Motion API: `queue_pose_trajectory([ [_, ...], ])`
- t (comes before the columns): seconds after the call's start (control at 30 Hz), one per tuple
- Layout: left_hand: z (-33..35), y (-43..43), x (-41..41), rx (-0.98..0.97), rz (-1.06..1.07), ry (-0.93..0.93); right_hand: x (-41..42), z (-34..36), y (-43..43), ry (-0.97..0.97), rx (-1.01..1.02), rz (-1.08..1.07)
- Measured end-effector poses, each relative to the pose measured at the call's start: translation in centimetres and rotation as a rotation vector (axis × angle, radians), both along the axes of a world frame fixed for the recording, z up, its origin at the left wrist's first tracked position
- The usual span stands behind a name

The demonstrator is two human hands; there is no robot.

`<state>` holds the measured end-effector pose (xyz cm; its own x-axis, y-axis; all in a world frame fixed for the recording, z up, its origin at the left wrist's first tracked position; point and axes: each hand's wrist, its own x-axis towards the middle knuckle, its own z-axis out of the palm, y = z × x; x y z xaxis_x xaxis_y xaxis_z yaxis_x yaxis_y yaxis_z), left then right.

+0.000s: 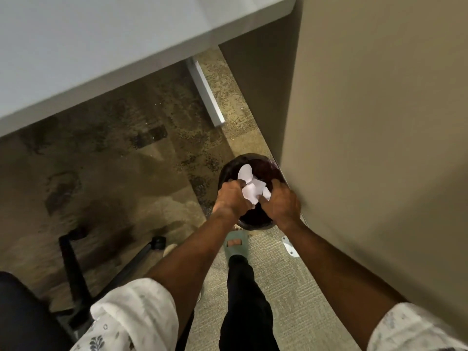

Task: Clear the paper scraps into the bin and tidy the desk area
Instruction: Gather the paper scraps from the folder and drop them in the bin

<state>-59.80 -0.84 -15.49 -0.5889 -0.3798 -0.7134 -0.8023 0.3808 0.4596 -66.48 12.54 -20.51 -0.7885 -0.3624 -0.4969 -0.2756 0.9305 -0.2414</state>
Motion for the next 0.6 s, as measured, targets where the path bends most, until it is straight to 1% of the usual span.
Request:
queue_pose_trajectory([
  [0.1, -0.5, -0.1, 0.6, 0.009, -0.052, -0.041, 0.3, -0.9, 0.1, -0.008, -0.018, -0.038],
  [0.2, -0.2, -0.4, 1.3, -0.038, -0.122, -0.056, 1.2, -0.7, 0.3, -0.005, -0.014, -0.001],
  [0.33, 1.4, -1.1, 1.8, -0.141, -0.068, 0.016, 2.6, 1.1, 0.1, 0.044, -0.018, 0.082],
  [0.47, 3.6, -2.3, 2.2, -0.162, -0.052, 0.100, 3.7, 3.6, -0.8, 0.131, -0.038, 0.168],
  [0.6, 7.0, -3.3, 2.6, -0.271, -0.109, 0.118, 3.8, 6.8, -2.9, 0.166, -0.066, 0.253],
])
